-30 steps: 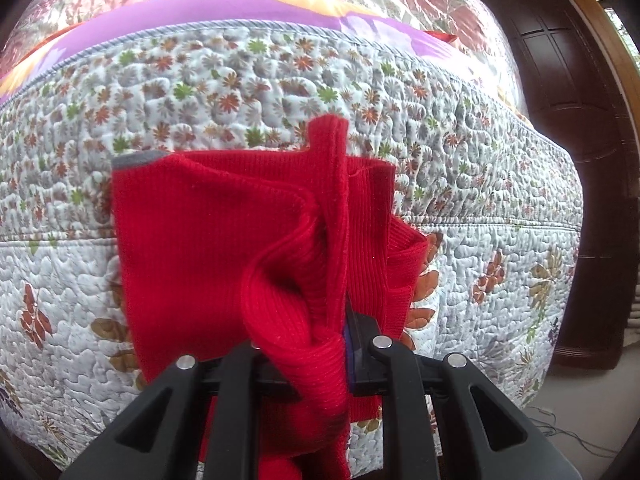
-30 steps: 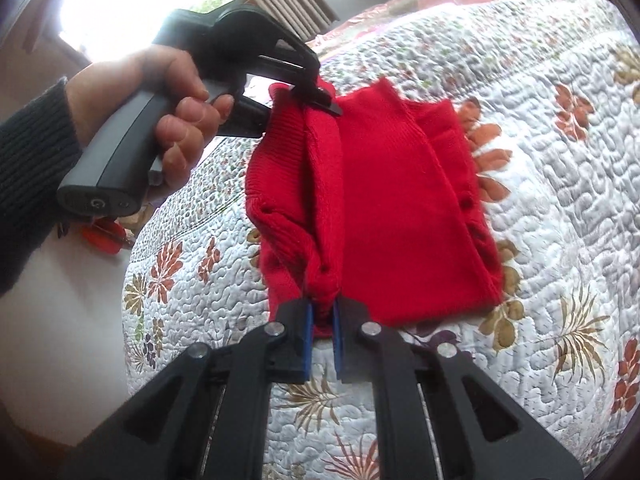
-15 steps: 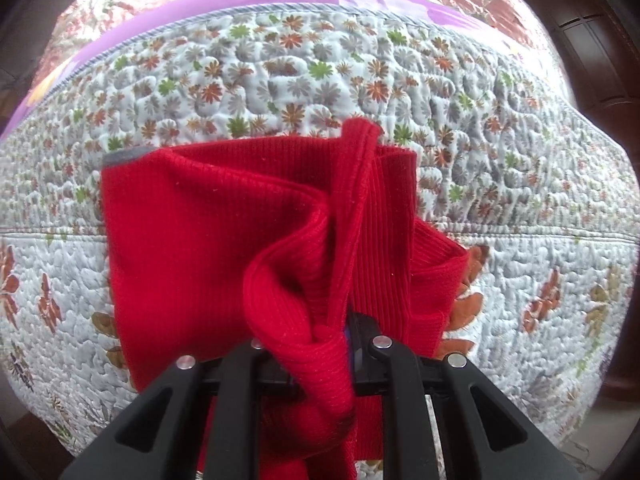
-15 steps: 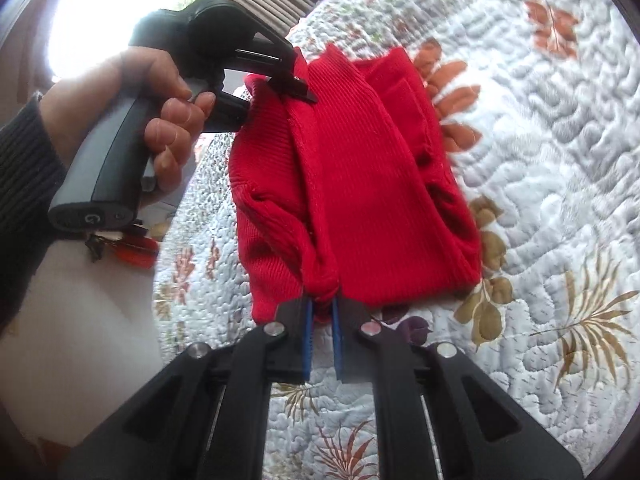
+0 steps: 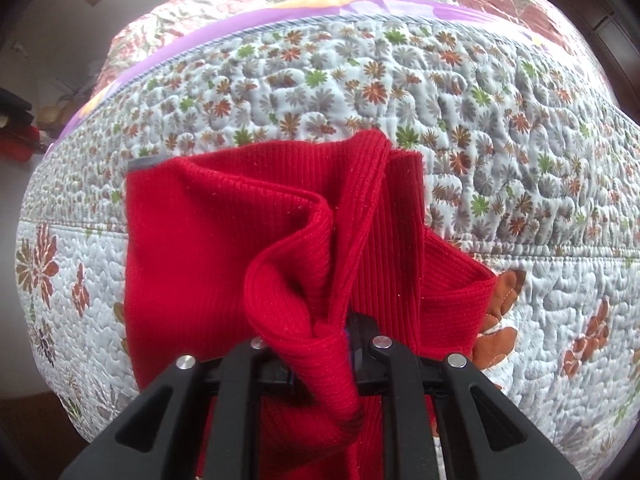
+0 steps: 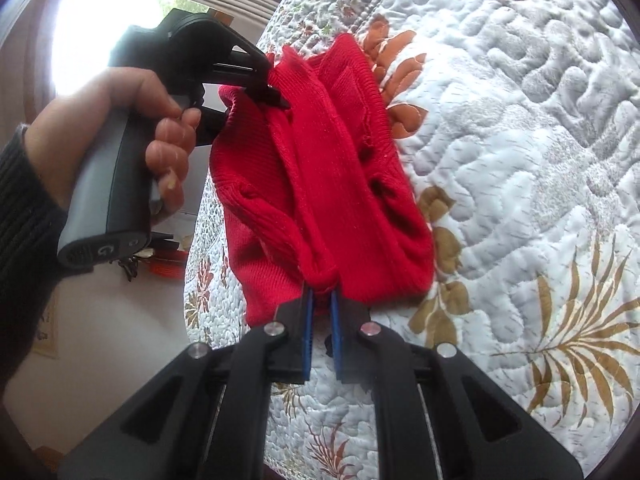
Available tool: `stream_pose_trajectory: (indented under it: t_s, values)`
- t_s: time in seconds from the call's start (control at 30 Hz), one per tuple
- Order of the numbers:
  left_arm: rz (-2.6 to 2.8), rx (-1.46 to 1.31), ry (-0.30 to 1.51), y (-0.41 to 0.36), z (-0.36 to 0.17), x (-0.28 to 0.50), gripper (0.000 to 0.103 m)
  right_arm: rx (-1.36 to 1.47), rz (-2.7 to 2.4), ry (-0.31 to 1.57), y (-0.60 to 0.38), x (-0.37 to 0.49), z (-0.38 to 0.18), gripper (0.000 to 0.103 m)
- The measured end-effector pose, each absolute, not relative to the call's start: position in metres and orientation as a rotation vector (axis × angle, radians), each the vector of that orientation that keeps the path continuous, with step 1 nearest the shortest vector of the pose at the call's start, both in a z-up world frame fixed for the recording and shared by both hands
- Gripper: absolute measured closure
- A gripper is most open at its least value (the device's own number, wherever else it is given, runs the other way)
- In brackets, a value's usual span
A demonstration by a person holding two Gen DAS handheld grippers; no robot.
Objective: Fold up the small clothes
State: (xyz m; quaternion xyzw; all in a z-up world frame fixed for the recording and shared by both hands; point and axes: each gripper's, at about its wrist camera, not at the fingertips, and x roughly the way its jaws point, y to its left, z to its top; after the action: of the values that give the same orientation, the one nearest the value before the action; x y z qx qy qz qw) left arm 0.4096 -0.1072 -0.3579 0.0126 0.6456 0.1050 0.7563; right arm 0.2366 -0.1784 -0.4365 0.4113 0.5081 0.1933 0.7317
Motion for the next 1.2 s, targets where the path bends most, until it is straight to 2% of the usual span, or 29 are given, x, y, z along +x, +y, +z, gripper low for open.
stream_pose_trajectory:
  t_s: [0.3, 0.63, 0.87, 1.0, 1.1, 1.13, 1.2]
  values:
    - [0.226, 0.032, 1.394, -0.13, -0.372, 0.41, 0.085, 0.945, 0.418, 1.123, -0.186, 0.237, -0.446, 0.098]
    - [0.234, 0.049, 1.382, -0.13, -0.365, 0.409, 0.086, 0.927, 0.442, 1.08, -0.191, 0.226, -0.431, 0.099]
    - [0.243, 0.081, 1.388, -0.133, -0.369, 0.408, 0.086, 0.967, 0.409, 1.095, -0.197, 0.224, -0.445, 0.099]
    - [0.214, 0.117, 1.401, -0.15, -0.371, 0.409, 0.071, 0.985, 0.387, 1.135, -0.198, 0.226, -0.46, 0.099]
    - [0.141, 0.077, 1.414, -0.154, -0.362, 0.414, 0.058, 1.012, 0.379, 1.173, -0.199, 0.228, -0.47, 0.092]
    - [0.105, 0.033, 1.396, -0.151, -0.351, 0.416, 0.047, 1.005, 0.382, 1.176, -0.201, 0.227, -0.469, 0.09]
    - [0.045, -0.059, 1.346, -0.142, -0.328, 0.418, 0.041, 0.985, 0.377, 1.171, -0.207, 0.223, -0.464, 0.082]
